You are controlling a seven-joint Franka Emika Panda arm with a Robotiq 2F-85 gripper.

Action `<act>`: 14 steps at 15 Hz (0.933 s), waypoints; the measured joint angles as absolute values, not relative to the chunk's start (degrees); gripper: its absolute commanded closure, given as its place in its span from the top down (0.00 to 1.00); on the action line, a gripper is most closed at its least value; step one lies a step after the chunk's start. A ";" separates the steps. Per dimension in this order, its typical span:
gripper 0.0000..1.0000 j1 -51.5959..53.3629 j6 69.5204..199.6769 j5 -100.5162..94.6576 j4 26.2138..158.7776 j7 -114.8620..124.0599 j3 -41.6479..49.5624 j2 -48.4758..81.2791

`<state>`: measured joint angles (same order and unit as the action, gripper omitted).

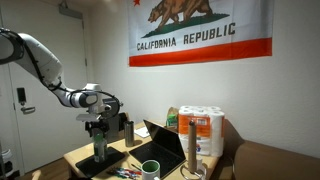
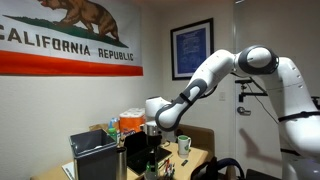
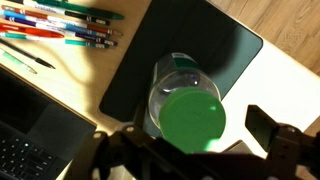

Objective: Pick the green lid on the table and put it on the bottle

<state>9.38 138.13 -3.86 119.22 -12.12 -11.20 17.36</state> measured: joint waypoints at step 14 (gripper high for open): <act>1.00 9.10 132.32 -2.82 119.20 -12.12 -10.90 8.63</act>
<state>9.10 132.32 -2.82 119.20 -12.12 -10.90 8.63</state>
